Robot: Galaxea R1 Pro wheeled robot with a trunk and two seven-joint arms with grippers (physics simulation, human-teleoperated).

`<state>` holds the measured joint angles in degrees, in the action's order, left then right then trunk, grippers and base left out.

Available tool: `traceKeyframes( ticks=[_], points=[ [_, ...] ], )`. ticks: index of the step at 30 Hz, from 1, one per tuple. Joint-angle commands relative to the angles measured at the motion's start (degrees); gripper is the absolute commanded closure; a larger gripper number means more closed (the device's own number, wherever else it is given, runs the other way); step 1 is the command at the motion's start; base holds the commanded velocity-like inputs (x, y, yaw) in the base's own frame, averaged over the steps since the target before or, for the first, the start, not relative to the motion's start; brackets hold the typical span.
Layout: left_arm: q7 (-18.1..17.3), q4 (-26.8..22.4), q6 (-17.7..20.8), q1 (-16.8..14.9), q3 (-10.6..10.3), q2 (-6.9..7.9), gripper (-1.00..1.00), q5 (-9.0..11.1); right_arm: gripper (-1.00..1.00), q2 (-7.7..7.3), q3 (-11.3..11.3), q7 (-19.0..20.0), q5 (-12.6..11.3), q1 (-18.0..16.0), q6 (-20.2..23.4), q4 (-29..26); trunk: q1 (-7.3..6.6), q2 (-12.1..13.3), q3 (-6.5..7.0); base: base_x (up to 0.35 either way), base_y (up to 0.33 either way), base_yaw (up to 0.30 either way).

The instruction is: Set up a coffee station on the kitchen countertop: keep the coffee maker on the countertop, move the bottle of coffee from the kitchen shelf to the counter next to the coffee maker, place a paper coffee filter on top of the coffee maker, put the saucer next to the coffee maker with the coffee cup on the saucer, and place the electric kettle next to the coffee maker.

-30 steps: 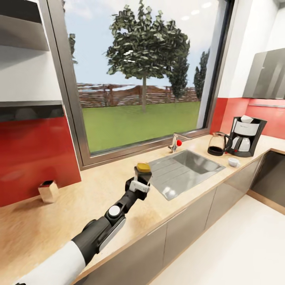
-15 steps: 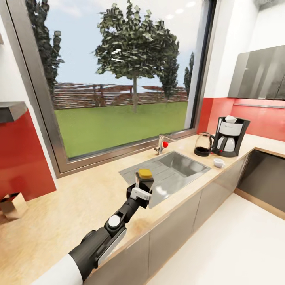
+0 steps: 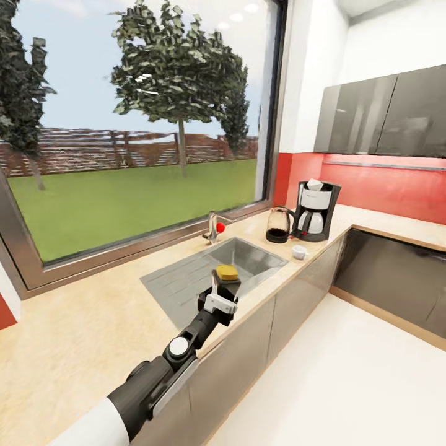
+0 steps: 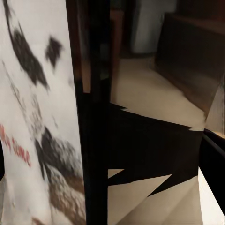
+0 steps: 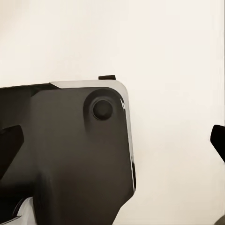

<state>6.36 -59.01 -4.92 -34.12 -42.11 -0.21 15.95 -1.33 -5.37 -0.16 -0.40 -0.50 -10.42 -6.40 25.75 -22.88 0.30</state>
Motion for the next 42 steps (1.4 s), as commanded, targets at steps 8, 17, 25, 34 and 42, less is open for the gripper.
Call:
traceKeyframes(
  ticks=[8, 17, 25, 34, 42],
  points=[
    [0.4, 0.0, -0.3, -0.1, -0.3, 0.03, 1.0, 0.5, -1.0, 0.02, -0.3, 0.1, 0.0, 0.0, -0.2, 0.1, 0.03, 0.0, -0.02, 0.162, -0.262, -0.262],
    [0.4, 0.0, -0.3, -0.1, -0.3, 0.07, 1.0, 0.5, -1.0, 0.02, -0.3, 0.1, 0.0, 0.0, -0.2, 0.1, 0.03, 0.0, -0.02, 0.201, -0.262, -0.263],
    [0.4, 0.0, -0.3, -0.1, -0.3, 0.04, 1.0, 0.5, -1.0, 0.08, -0.3, 0.1, 0.0, 0.0, -0.2, 0.1, 0.03, 0.0, -0.02, 0.233, -0.262, -0.217],
    [0.4, 0.0, -0.3, -0.1, -0.3, 0.03, 1.0, 0.5, -1.0, 0.02, 0.0, 0.2, 0.2, 0.0, -0.3, 0.1, 0.03, 0.0, -0.02, 0.236, -0.262, -0.011],
    [0.4, 0.0, -0.3, -0.1, -0.3, 0.03, 1.0, 0.5, -1.0, 0.1, -0.2, 0.1, 0.0, 0.0, -1.2, 0.0, 0.03, 0.0, -0.02, 0.256, -0.24, 0.0]
  ],
)
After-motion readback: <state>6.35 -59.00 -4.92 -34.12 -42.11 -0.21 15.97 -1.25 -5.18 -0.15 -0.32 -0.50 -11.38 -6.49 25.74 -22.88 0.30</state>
